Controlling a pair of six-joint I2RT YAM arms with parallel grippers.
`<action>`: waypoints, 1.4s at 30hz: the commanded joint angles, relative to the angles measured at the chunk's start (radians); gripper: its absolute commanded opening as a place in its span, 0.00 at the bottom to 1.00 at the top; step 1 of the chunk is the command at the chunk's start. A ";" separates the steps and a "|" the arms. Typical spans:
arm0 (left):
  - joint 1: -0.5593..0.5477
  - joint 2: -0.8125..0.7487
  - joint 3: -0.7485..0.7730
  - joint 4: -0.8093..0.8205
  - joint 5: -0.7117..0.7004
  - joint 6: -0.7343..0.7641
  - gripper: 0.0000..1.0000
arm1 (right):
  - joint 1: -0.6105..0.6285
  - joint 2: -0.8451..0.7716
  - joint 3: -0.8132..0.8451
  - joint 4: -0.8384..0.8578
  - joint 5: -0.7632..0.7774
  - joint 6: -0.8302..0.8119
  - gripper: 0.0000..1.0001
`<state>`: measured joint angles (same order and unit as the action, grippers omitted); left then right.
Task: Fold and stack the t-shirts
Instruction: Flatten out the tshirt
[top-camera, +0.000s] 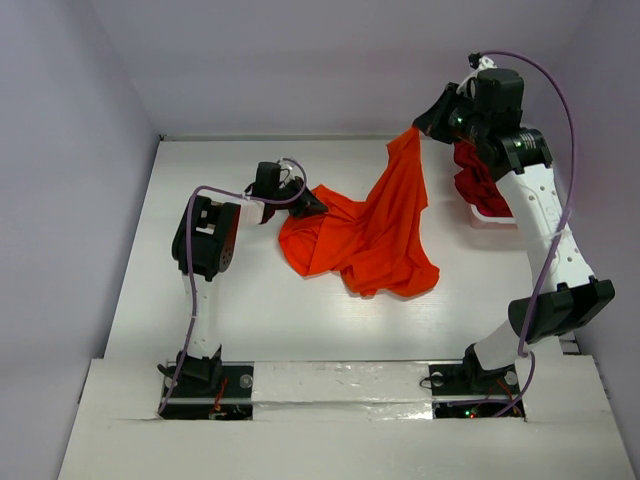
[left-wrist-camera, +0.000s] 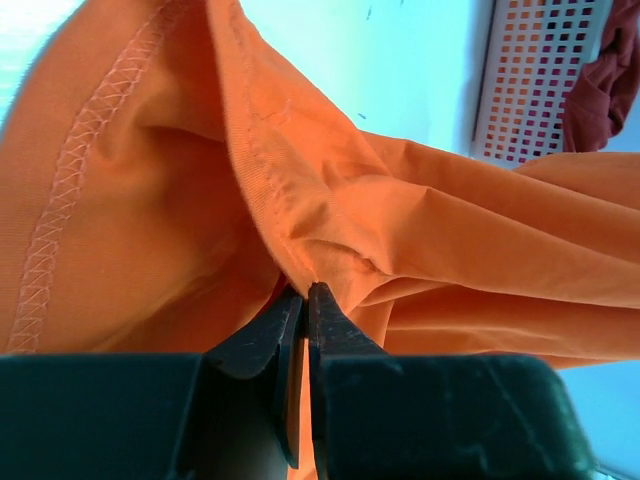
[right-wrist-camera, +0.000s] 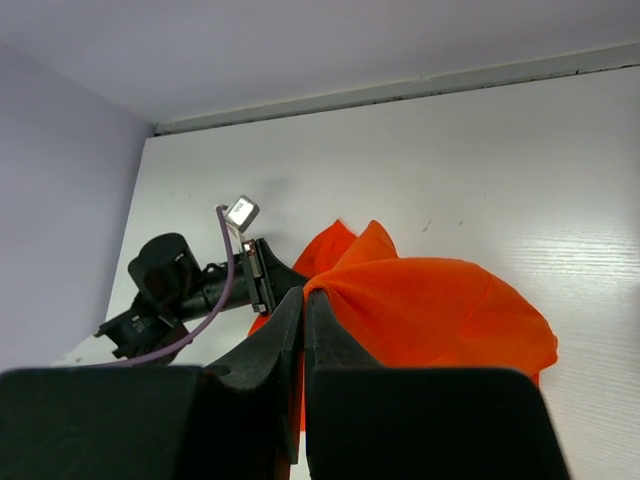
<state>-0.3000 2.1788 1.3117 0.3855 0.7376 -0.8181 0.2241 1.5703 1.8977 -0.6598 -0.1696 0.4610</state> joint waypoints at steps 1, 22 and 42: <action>-0.002 -0.025 0.050 -0.028 -0.007 0.025 0.00 | 0.009 -0.033 -0.005 0.078 -0.022 0.004 0.00; 0.114 -0.447 0.153 -0.305 -0.118 0.088 0.00 | 0.009 -0.041 0.077 -0.026 0.139 -0.045 0.00; 0.335 -0.678 0.130 -0.347 -0.176 0.048 0.00 | -0.190 -0.073 0.176 -0.073 0.160 -0.022 0.00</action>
<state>0.0284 1.5536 1.4479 0.0021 0.5812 -0.7570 0.0479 1.5139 2.0453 -0.7631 -0.0223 0.4347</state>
